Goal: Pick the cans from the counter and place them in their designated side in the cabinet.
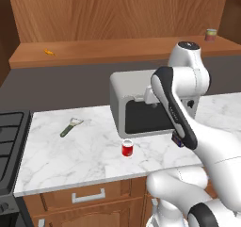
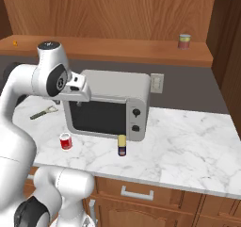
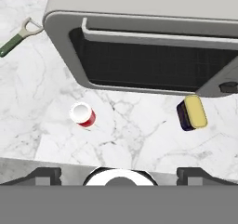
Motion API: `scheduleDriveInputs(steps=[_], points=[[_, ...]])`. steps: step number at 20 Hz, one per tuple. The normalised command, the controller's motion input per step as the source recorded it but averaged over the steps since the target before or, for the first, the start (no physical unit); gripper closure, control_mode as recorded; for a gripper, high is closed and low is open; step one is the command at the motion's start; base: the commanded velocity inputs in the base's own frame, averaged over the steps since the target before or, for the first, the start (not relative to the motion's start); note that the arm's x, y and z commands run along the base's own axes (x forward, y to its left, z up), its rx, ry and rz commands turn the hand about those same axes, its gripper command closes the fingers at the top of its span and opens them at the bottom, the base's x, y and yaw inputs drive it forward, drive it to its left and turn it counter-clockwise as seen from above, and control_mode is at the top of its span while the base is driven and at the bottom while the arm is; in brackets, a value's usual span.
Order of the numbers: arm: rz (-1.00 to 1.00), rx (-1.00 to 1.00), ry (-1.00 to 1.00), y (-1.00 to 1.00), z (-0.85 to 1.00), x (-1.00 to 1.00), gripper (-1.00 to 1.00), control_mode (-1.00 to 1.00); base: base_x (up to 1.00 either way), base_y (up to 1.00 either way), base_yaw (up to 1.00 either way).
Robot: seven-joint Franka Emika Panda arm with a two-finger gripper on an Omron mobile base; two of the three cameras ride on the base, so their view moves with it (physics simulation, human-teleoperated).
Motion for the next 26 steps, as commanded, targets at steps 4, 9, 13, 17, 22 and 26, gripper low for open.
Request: scheduleDriveInputs(steps=[4, 9, 13, 17, 22, 26], points=[[0.0, 0.0, 0.0, 0.15, 0.0, -0.2, -1.0, -1.0, 0.0, 0.0, 0.0], [0.0, 0.0, 0.0, 0.18, 0.0, -0.11, -1.0, -1.0, 0.0, 0.0, 0.0], [0.0, 0.01, 0.0, 0.19, 0.0, -0.04, -1.0, -1.0, 0.0, 0.0, 0.0], [0.0, 0.02, 0.0, 0.19, -0.01, -0.02, -1.0, -1.0, 0.0, 0.0, 0.0], [0.0, 0.04, 0.02, 0.2, -0.05, 0.0, -1.0, -1.0, 0.0, 0.0, 0.0], [0.0, 0.07, 0.02, 0.14, -0.1, -0.02, -1.0, -1.0, 0.0, 0.0, 0.0]])
